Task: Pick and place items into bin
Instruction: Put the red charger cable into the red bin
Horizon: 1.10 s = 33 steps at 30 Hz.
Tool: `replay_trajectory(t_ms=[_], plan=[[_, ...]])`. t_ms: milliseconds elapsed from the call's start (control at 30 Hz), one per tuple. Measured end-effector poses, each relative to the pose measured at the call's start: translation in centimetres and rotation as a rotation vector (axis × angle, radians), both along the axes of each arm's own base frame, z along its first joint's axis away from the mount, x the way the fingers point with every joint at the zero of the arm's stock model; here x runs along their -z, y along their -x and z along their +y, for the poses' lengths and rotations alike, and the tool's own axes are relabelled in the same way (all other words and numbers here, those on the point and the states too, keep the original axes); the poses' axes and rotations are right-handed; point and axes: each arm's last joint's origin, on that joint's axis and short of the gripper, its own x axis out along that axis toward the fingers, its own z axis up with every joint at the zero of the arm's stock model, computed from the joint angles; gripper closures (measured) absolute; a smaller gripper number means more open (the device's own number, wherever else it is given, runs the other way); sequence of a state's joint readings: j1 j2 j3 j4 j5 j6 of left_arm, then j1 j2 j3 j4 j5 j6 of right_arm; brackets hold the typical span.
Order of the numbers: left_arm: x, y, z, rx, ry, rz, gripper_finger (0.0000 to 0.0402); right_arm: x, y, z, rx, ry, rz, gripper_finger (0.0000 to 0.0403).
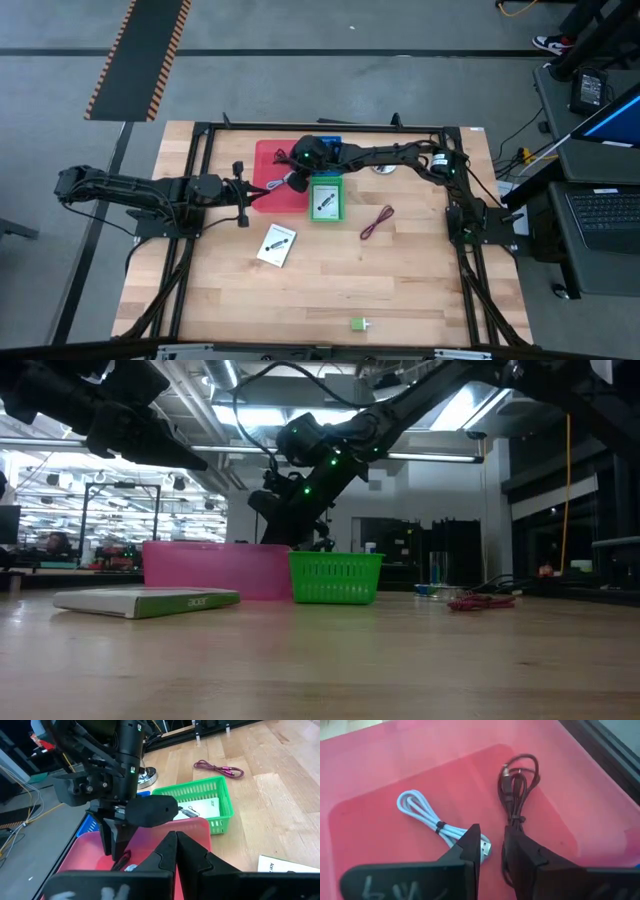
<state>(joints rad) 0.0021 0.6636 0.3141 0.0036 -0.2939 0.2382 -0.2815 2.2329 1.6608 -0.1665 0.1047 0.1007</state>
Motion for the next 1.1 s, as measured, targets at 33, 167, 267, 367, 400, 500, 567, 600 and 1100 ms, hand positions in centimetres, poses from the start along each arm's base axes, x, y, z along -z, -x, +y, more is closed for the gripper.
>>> replay_trajectory(t_ms=[33, 167, 267, 367, 400, 500, 567, 600, 1100], plan=[[0.0, 0.0, 0.0, 0.0, 0.0, -0.001, 0.0398, -0.1, 0.0, 0.0, -0.006, 0.006, 0.0, 0.0333], [0.0, 0.0, 0.0, 0.0, 0.0, -0.001, 0.0394, -1.1, 0.3, 0.1, -0.021, 0.02, 0.006, 0.0334], [0.0, 0.0, 0.0, 0.0, 0.0, 0.0, 0.0394, -2.3, 0.9, 0.4, -0.034, 0.006, 0.022, 0.0338], [0.0, 0.0, 0.0, 0.0, 0.0, 0.002, 0.0396, -4.4, 1.7, 1.1, -0.063, -0.012, 0.032, 0.0342], [0.0, 0.0, 0.0, 0.001, 0.0, 0.003, 0.0397, -5.1, 2.0, 1.5, -0.072, -0.016, 0.034, 0.0343], [0.0, 0.0, 0.0, 0.001, 0.0, 0.003, 0.0397, -7.0, 2.9, 3.0, -0.103, -0.026, 0.065, 0.0345], [0.0, 0.0, 0.0, 0.002, 0.001, 0.003, 0.0396, -8.4, 3.5, 4.2, -0.142, -0.01, 0.074, 0.0346], [0.0, 0.0, 0.0, 0.003, 0.001, 0.002, 0.0396, -9.1, 3.8, 5.0, -0.167, 0.001, 0.082, 0.0346], [0.0, 0.0, 0.0, 0.0, 0.026, -0.008, 0.0396, -10.0, 5.0, 11.7, -0.334, 0.026, 0.016, 0.0346]])
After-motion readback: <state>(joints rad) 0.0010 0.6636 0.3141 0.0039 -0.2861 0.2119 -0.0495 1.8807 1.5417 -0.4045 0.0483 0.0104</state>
